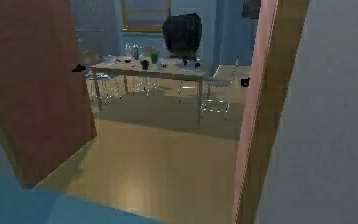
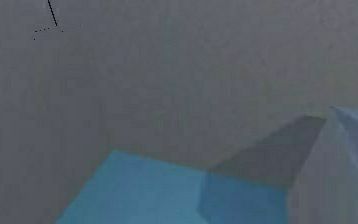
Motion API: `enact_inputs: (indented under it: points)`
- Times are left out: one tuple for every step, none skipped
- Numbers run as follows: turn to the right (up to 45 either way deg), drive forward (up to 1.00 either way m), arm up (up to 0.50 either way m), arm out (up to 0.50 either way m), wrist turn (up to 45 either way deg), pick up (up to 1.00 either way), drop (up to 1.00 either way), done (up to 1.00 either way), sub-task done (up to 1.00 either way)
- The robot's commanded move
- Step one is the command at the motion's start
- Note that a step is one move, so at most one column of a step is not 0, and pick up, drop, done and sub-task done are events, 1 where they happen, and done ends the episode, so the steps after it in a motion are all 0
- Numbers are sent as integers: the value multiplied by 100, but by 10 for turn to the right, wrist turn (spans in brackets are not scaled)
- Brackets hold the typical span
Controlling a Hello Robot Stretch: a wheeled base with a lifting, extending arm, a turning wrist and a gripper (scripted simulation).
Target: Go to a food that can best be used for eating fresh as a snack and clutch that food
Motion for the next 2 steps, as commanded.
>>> enact_inputs:
  points:
    - [0,85,0,0,0,0,0,0,0]
    - [180,0,0,0,0,0,0,0,0]
